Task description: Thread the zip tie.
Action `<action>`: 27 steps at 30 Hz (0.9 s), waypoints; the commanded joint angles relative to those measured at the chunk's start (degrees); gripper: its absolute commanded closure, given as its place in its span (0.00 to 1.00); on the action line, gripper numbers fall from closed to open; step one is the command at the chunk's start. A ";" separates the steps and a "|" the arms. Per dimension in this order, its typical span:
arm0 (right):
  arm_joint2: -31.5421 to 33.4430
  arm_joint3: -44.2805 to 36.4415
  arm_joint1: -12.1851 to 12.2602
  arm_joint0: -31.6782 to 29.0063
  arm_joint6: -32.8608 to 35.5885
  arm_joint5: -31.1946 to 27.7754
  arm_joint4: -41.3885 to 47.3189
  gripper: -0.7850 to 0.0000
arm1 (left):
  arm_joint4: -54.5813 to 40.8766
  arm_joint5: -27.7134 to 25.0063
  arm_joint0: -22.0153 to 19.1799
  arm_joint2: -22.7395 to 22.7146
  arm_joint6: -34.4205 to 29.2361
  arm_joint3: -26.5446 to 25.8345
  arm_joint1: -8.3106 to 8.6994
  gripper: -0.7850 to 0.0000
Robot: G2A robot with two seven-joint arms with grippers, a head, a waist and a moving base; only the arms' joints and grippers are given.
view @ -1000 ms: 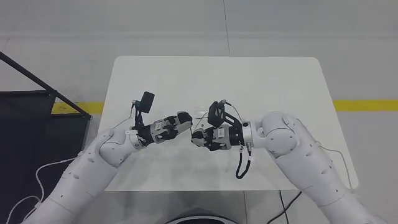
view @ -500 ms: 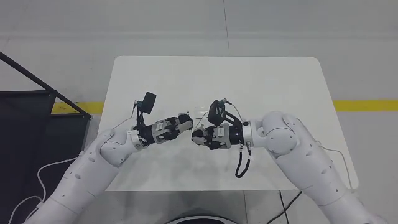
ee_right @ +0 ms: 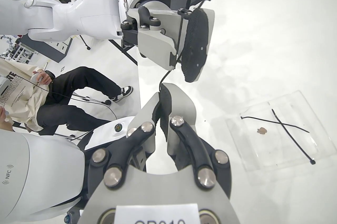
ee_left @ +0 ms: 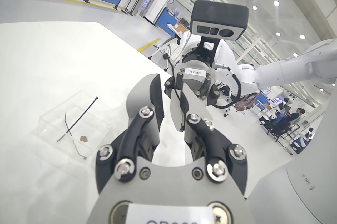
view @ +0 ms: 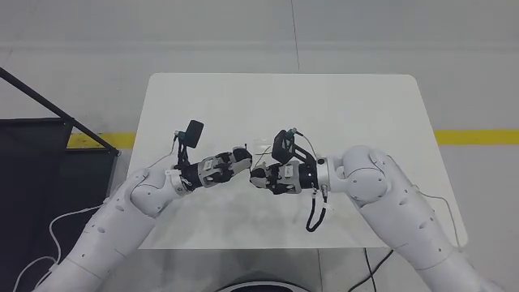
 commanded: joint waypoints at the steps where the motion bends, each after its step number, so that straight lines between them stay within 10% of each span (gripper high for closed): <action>1: -0.02 -0.01 0.01 0.02 0.00 0.02 0.02 1.00 | -0.35 0.00 0.05 -0.10 -0.38 -0.08 -0.03 0.81; 12: -0.13 -0.03 0.06 0.15 0.05 0.25 -0.07 1.00 | -1.46 0.00 0.18 -0.62 -2.24 -0.17 -0.22 1.00; 27: -0.44 -0.09 0.10 0.55 0.68 0.50 0.11 1.00 | -0.72 0.00 0.48 -1.49 -2.18 -0.17 -0.70 0.91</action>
